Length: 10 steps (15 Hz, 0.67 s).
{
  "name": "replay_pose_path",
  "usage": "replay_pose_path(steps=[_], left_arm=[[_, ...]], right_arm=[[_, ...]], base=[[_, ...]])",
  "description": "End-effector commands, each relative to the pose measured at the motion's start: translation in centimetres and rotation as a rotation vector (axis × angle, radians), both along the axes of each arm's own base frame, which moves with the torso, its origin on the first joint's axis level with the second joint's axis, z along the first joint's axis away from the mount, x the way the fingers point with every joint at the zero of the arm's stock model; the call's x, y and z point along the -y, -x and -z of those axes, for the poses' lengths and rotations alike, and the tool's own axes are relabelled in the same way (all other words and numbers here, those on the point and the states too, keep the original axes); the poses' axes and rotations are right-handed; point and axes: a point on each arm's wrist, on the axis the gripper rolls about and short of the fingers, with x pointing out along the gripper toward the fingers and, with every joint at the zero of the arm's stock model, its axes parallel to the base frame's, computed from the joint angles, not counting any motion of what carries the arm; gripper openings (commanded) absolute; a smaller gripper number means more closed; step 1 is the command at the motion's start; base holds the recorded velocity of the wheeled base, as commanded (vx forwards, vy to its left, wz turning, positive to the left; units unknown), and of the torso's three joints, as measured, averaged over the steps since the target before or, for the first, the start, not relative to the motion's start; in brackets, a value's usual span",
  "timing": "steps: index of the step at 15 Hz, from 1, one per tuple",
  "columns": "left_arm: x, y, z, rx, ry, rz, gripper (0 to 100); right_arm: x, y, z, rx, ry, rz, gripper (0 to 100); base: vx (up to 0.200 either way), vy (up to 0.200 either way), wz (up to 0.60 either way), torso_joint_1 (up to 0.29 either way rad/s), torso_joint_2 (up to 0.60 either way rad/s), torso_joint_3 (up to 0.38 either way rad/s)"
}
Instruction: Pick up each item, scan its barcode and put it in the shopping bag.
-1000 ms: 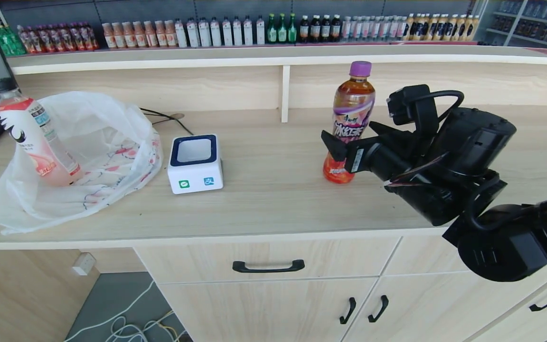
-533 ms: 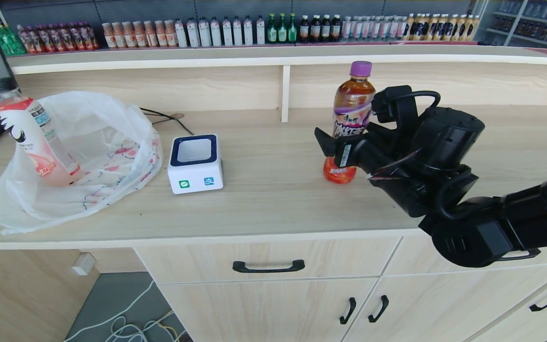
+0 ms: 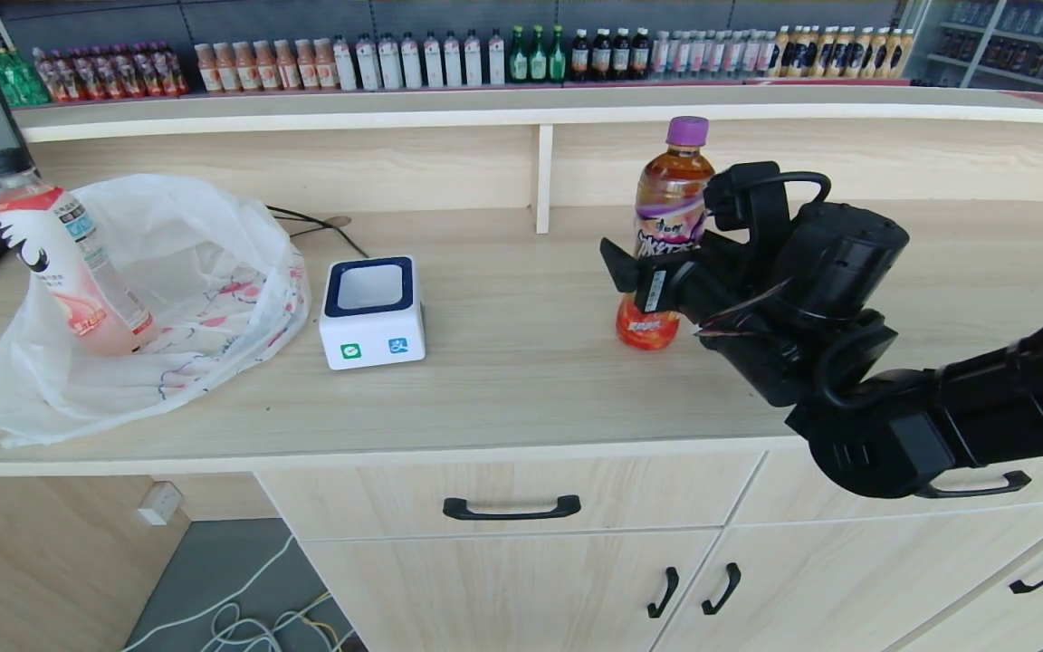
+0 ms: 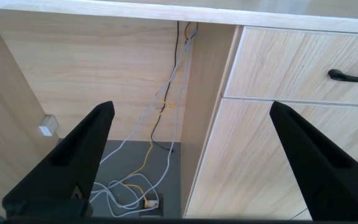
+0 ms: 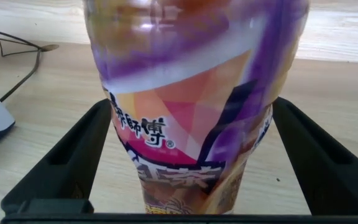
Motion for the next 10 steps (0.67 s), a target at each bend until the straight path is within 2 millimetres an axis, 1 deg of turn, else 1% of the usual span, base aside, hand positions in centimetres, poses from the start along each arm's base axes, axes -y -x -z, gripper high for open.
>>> replay_pose_path(steps=[1,4,5,10], left_arm=[[0.00,0.00,0.00,0.001,0.000,-0.001,100],[0.00,0.00,0.00,0.001,0.000,-0.001,100],[0.00,0.00,0.00,0.001,0.000,-0.001,100],[0.00,0.00,0.00,0.001,0.000,-0.001,100]], right_arm=[[-0.04,-0.10,0.15,-0.002,0.001,0.000,100],[-0.08,-0.29,0.06,0.005,-0.003,0.003,100],[-0.09,-0.30,0.02,0.006,-0.004,0.003,0],[-0.11,-0.33,-0.10,0.010,-0.006,0.002,0]], base=[[0.000,0.000,0.00,0.000,0.00,0.000],[0.000,0.000,0.00,0.000,0.00,0.000],[0.000,0.000,0.00,0.000,0.00,0.000],[0.000,0.000,0.00,0.000,0.00,0.000]])
